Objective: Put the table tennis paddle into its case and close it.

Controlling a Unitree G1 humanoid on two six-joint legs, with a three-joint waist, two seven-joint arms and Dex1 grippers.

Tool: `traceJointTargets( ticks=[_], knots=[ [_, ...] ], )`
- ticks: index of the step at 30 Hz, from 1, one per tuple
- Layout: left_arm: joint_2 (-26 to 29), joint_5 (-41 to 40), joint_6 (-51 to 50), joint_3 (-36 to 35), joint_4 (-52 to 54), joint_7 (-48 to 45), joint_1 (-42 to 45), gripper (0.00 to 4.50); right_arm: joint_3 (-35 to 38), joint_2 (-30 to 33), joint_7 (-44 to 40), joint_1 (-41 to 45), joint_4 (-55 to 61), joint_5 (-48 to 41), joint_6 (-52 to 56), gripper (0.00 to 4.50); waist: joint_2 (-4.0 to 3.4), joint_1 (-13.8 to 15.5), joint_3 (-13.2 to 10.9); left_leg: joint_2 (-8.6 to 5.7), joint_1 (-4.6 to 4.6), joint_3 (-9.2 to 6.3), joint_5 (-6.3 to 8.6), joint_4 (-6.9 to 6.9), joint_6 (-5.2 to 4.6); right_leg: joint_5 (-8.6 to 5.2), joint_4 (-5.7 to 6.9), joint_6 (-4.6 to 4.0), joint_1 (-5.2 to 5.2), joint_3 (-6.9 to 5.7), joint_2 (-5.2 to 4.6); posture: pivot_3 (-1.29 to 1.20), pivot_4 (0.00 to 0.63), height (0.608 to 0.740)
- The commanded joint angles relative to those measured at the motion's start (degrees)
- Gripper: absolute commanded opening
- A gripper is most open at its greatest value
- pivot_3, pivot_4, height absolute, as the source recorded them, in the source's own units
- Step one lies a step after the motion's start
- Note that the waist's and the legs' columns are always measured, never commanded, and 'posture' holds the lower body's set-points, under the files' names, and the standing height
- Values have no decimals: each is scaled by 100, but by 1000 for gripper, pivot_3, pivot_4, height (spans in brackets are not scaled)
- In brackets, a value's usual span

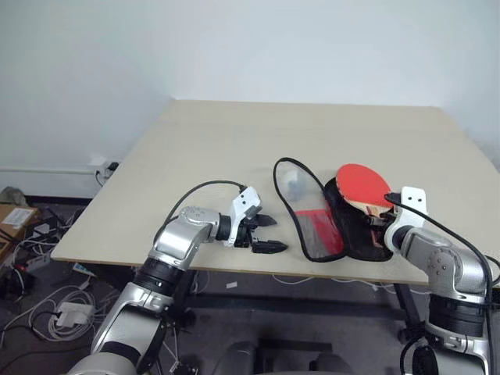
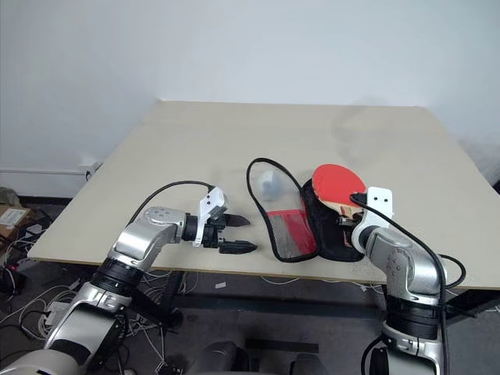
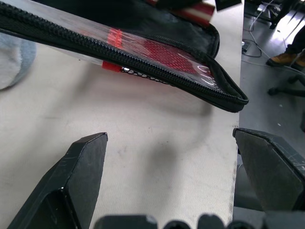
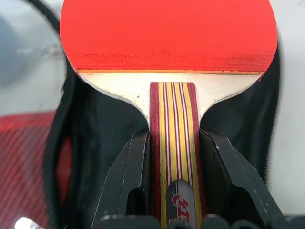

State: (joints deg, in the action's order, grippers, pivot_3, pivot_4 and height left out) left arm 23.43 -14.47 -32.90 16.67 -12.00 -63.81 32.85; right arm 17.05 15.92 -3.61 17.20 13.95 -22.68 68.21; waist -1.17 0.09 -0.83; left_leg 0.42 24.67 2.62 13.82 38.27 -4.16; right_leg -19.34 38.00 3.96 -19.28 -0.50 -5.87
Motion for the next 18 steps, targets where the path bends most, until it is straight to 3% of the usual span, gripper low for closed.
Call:
traceJointTargets(
  ticks=[1, 11, 12, 18],
  knots=[
    [-28, -36, 131, -109, 31, -13, 198, 4500, 59, -78, 48, 32, 506, -59, 41, 1107, 0, 1, 0, 0, 0, 0, 0, 0, 0, 0, 0, 0, 0, 0, 0, 0, 0, 715],
    [-46, -18, 169, -74, -45, -70, 231, 4500, 99, 125, -35, -167, 235, 188, -241, 1107, 1, 2, 0, -28, 0, -3, 0, 0, 0, 0, 1, 0, -2, 0, -1, 0, 0, 715],
    [-40, -14, 167, -72, -48, -77, 232, 4500, 95, 162, -82, -179, 235, 182, -263, 1834, 0, 2, 0, -31, 0, -3, 0, 0, 0, 0, 1, 0, -2, 1, -2, 0, 0, 715],
    [-47, 24, 174, -74, -152, -88, 291, 4500, 241, 183, -418, -48, 417, -139, -398, 3888, 2, 0, 0, -31, 0, -4, 0, 0, 0, 0, 2, 0, -1, 1, -1, 0, 0, 715]
  ],
)
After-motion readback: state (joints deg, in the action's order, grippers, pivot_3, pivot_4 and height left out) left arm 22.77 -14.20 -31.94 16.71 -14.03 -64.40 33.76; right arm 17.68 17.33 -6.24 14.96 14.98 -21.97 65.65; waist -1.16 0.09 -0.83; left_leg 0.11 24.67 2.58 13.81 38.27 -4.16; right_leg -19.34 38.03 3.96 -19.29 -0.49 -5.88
